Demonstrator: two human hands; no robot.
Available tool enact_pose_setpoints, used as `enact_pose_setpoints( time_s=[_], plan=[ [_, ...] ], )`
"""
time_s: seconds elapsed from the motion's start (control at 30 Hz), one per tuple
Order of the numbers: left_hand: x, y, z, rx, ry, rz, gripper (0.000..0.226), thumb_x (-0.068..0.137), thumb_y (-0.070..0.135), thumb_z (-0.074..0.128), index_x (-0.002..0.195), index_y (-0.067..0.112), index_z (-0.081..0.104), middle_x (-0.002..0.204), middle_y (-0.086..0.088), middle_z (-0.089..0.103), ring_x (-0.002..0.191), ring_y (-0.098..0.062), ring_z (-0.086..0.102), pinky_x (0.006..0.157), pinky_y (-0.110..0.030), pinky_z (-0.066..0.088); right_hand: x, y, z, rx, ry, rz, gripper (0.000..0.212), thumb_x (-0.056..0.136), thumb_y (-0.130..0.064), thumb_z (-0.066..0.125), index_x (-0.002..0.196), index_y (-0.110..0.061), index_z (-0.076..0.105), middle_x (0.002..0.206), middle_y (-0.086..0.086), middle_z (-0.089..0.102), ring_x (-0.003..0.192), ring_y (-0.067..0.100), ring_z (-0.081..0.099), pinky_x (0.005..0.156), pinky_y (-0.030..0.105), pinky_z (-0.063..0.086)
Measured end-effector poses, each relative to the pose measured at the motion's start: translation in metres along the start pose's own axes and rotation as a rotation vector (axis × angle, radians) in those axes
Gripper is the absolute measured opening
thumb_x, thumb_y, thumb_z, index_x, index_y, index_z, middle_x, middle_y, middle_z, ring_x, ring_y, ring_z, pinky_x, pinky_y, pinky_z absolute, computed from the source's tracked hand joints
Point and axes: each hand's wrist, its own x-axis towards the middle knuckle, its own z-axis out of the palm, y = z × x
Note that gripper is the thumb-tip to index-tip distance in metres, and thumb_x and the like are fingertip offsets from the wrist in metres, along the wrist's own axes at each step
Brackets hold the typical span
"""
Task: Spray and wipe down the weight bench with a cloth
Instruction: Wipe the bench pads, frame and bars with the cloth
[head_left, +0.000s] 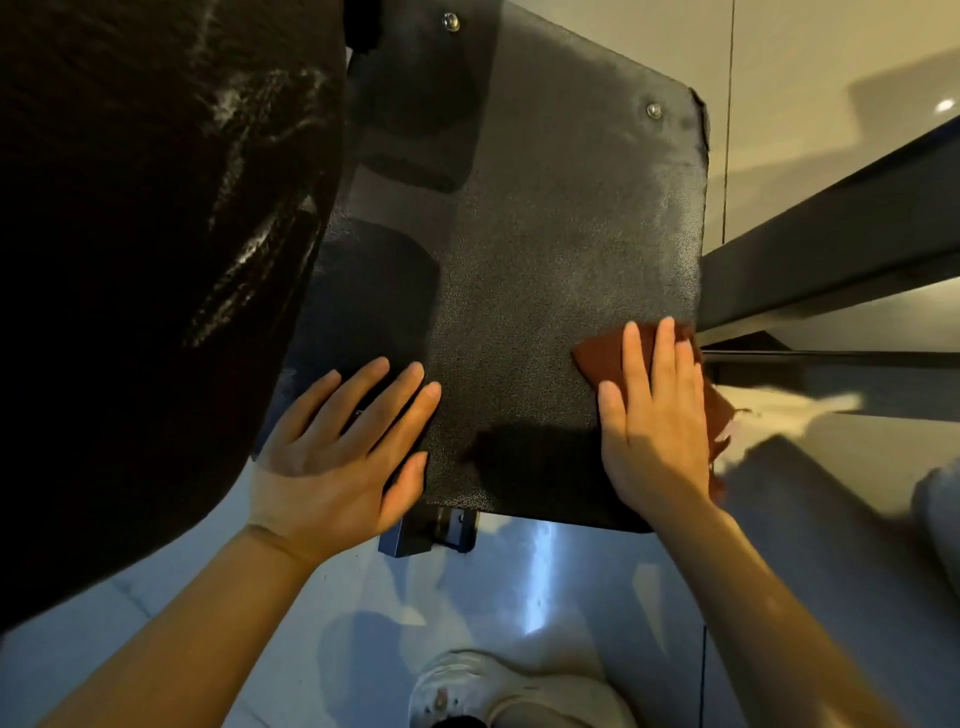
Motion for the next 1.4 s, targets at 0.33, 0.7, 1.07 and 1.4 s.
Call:
enact_pose_setpoints(
  time_s=[0.33, 0.7, 1.07, 1.4],
  plan=[
    [0.0, 0.0, -0.001, -0.002, -0.014, -0.007, 0.047, 0.092, 0.035, 0.047, 0.135, 0.017, 0.057, 0.138, -0.006, 0.057, 0.126, -0.026, 0.051, 0.101, -0.043, 0.041, -0.037, -0.084, -0.001, 0.284, 0.135, -0.257, 0.051, 0.105, -0.042, 0.021, 0.147, -0.018, 0.034, 0.147, 0.014, 0.029, 0.142, 0.042, 0.023, 0.119, 0.051, 0.008],
    [0.0, 0.003, 0.001, -0.032, -0.009, -0.033, 0.047, 0.095, 0.037, 0.041, 0.134, 0.018, 0.058, 0.137, -0.004, 0.057, 0.127, -0.024, 0.049, 0.102, -0.042, 0.039, 0.03, -0.012, -0.019, 0.284, -0.015, -0.062, 0.055, 0.1, -0.04, 0.034, 0.152, -0.019, 0.029, 0.162, 0.003, 0.013, 0.148, 0.015, 0.004, 0.121, 0.037, 0.0],
    [0.001, 0.002, 0.001, -0.052, 0.012, -0.045, 0.047, 0.094, 0.037, 0.04, 0.13, 0.016, 0.062, 0.131, -0.006, 0.062, 0.122, -0.026, 0.052, 0.1, -0.042, 0.04, 0.082, -0.162, -0.033, 0.527, 0.076, -0.434, 0.059, 0.1, -0.031, 0.047, 0.151, -0.01, 0.027, 0.159, 0.012, 0.023, 0.147, 0.024, 0.021, 0.119, 0.043, 0.013],
    [0.002, 0.001, -0.001, -0.048, -0.013, -0.028, 0.047, 0.097, 0.037, 0.034, 0.13, 0.015, 0.06, 0.134, -0.007, 0.059, 0.126, -0.026, 0.047, 0.102, -0.042, 0.037, 0.058, -0.046, -0.02, 0.111, 0.018, -0.428, 0.055, 0.099, -0.052, 0.033, 0.148, -0.026, 0.035, 0.162, 0.003, 0.017, 0.149, 0.023, 0.012, 0.118, 0.044, 0.005]
  ],
)
